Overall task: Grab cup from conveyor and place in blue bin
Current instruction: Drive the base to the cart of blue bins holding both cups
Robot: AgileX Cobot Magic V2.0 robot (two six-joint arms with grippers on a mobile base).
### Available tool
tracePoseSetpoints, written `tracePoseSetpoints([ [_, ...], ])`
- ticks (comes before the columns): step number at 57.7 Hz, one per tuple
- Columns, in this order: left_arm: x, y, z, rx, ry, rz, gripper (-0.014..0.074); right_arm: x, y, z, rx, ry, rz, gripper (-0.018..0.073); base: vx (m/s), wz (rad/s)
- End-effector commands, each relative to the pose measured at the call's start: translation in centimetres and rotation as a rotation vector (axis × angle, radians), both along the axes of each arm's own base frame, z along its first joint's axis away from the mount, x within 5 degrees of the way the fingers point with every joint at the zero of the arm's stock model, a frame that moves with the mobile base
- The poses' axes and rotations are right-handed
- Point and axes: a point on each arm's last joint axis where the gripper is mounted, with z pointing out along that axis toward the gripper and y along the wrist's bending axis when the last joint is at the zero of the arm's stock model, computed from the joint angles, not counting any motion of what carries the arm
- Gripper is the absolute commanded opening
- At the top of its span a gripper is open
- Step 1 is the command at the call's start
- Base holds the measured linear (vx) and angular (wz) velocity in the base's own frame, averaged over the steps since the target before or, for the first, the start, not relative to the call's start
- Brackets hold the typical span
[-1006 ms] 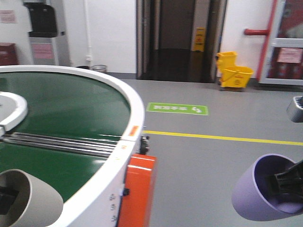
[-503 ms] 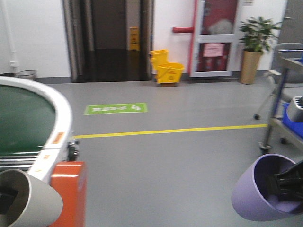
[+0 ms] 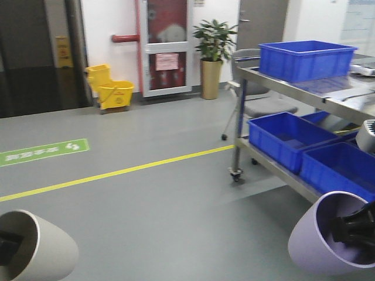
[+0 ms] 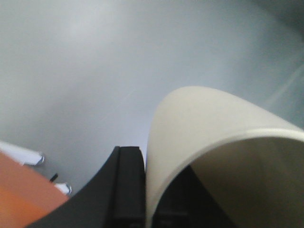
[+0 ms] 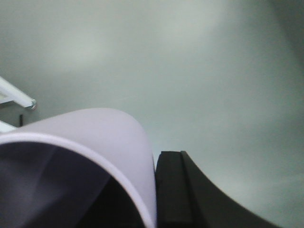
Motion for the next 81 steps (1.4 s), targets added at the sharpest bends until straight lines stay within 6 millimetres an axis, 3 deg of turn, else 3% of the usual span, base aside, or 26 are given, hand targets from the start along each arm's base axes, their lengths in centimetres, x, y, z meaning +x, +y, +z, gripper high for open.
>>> tracePoseSetpoints([
  [1, -0.16, -0.08, 1.78, -0.05, -0.101, 0.015, -0.0006, -0.11, -0.11, 1.69, 0.026, -0.106, -0.004, -0.0009, 0.24, -0.46],
  [81, -0.16, -0.08, 1.78, -0.05, -0.101, 0.015, -0.0006, -0.27, -0.09, 1.54, 0.026, -0.083, -0.002, -0.0009, 0.38, -0.15],
])
